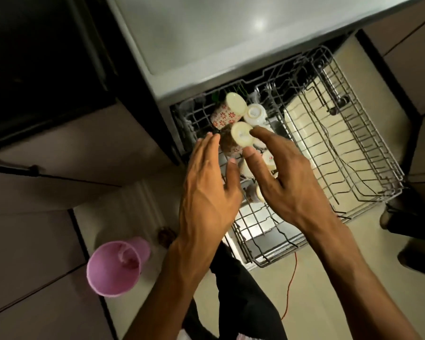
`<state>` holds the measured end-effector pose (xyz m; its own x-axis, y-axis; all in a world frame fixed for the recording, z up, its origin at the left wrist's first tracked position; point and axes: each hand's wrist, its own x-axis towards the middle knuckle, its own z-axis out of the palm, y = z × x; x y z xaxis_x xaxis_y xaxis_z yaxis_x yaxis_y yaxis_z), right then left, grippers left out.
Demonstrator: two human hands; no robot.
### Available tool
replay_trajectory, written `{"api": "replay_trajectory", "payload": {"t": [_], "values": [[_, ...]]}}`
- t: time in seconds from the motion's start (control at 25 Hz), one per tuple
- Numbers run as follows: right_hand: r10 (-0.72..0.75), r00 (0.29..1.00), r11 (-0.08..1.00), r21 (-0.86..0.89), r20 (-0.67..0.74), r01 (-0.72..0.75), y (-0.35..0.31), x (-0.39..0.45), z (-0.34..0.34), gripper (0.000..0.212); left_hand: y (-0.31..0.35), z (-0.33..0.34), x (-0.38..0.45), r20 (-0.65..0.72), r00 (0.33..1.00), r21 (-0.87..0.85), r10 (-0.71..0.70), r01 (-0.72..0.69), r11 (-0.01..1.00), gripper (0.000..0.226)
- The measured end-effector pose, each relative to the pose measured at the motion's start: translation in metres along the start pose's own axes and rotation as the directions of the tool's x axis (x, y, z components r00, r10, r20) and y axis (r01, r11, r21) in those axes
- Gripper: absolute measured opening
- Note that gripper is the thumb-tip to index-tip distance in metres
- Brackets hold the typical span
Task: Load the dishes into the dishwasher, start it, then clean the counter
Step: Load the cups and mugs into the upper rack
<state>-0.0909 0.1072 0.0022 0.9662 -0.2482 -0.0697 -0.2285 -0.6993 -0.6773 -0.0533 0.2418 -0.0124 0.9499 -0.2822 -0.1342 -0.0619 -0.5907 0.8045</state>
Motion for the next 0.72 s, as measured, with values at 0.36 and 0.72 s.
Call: {"api": "replay_trajectory", "payload": {"t": [0.36,0.72], "values": [[-0.143,0.99,0.985,0.103,0.013,0.141,-0.134,0.008,0.002,0.058,0.016,-0.142,-0.013,-0.246,0.969,-0.051,-0.003,-0.01,0.999,0.052],[-0.303,0.952,0.946,0.134,0.049,0.294,-0.244,0.012,0.035,0.056,-0.002,-0.262,-0.03,-0.403,0.915,-0.074,-0.035,0.005,0.997,0.054]]}}
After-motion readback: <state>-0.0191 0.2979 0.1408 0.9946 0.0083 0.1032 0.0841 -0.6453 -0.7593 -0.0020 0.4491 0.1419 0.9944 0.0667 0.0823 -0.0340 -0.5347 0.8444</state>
